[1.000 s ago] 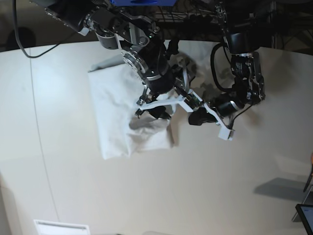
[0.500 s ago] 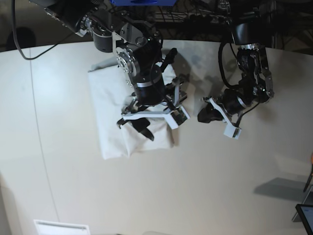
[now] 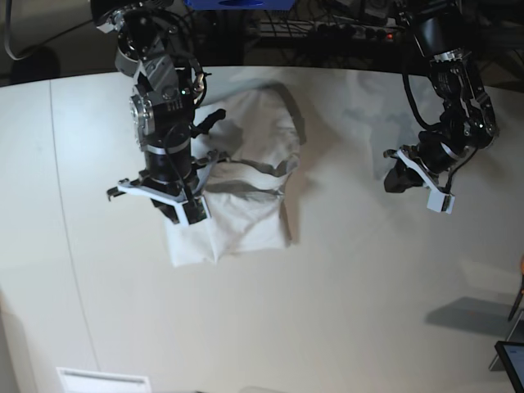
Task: Fold the T-shirt properly
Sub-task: 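Press the right gripper onto the folded stack and smooth it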
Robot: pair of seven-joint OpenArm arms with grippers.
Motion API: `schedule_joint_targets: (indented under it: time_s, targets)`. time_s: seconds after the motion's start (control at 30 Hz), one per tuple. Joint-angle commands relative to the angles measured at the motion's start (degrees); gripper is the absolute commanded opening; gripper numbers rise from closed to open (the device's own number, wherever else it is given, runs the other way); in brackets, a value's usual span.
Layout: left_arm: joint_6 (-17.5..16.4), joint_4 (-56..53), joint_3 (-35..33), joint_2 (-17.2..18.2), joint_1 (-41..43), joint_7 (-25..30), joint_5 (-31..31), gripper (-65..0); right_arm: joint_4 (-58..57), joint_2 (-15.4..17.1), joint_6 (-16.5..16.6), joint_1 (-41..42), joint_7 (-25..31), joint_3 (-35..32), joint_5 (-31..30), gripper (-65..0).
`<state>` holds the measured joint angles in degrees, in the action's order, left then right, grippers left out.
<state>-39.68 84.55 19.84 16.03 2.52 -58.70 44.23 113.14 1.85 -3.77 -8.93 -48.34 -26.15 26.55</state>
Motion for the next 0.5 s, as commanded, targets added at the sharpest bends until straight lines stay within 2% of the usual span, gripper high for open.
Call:
schedule_joint_targets:
  time_s: [0.0,0.17,0.37,0.47]
  targets:
    - [-0.32,1.03,0.16,0.89,-0.63,0.98,1.35,-65.0,1.01,-0.57,0.83,-0.26,1.17,0.00,0.66,-64.0]
    - [-0.32,1.03,0.16,0.72,-0.63,0.98,1.35,-65.0,0.92,-3.03,2.23,-2.63,1.17,1.32,-1.45,-64.0]
    - [-0.32,1.03,0.08,0.72,-0.55,0.98,1.35,-65.0,0.92,-2.68,2.23,-4.74,1.17,1.32,-7.86,-64.0]
    - [-0.32,1.03,0.08,0.72,-0.55,0.98,1.35,-65.0,0.92,-2.68,2.23,-5.45,1.08,0.97,-9.01,-64.0]
